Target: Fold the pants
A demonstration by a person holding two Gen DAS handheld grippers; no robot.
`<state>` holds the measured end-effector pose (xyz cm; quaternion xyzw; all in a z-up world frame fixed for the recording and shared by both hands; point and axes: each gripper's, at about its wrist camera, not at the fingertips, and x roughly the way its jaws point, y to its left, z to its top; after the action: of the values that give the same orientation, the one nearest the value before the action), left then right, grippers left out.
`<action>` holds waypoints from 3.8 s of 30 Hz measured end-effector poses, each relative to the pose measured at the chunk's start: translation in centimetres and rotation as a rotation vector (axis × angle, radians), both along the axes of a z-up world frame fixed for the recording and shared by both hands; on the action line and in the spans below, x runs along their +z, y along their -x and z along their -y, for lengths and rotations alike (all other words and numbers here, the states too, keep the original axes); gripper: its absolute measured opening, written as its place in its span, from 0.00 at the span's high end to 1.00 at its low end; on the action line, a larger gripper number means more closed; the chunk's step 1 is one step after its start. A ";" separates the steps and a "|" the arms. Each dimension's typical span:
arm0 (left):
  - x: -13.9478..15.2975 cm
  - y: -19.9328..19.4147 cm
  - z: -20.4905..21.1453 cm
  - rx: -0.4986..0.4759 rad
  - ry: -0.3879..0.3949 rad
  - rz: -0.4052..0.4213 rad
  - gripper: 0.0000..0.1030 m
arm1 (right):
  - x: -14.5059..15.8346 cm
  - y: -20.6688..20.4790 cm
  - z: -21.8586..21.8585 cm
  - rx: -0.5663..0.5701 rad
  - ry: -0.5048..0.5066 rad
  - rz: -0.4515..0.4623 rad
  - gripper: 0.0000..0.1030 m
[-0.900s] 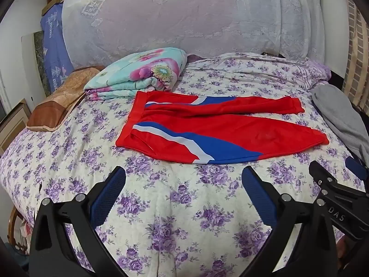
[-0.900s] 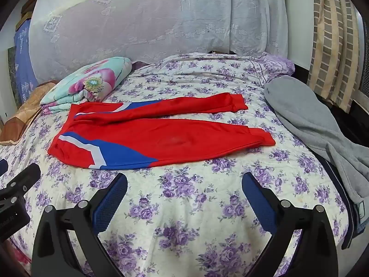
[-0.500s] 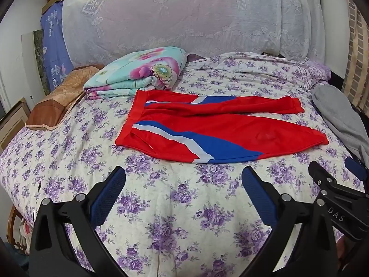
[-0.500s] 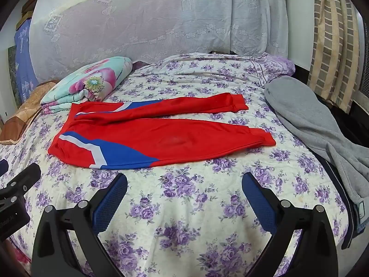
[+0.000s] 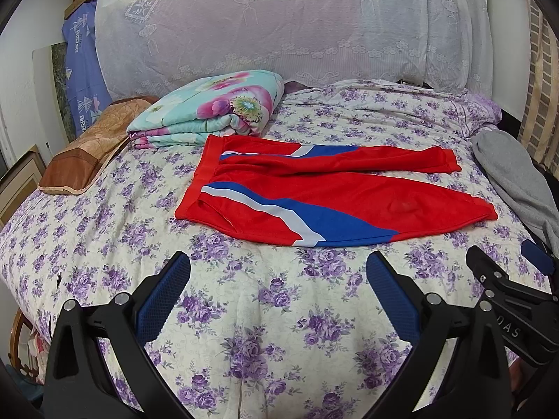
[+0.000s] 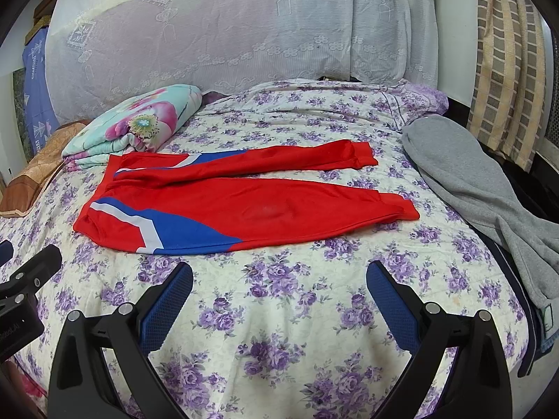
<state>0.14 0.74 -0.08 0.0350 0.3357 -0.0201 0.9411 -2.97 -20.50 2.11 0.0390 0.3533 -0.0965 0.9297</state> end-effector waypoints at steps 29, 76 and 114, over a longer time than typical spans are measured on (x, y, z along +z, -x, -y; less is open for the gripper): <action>-0.2 0.1 0.2 0.004 0.004 -0.001 0.05 | 0.0 0.0 -0.2 0.000 0.004 0.000 0.03; -4.2 -4.0 -1.5 -0.055 0.143 -0.208 0.05 | -1.9 -0.7 -0.2 0.001 -0.027 -0.036 0.03; -13.0 -18.5 -13.7 0.169 0.501 -0.378 0.94 | -11.8 -13.4 22.3 -0.253 -0.640 -0.266 0.13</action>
<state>18.68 14.45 -13.10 -0.2300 0.4910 -0.0302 0.8397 10.42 -42.77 -9.67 0.3584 0.4756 -0.0994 0.7972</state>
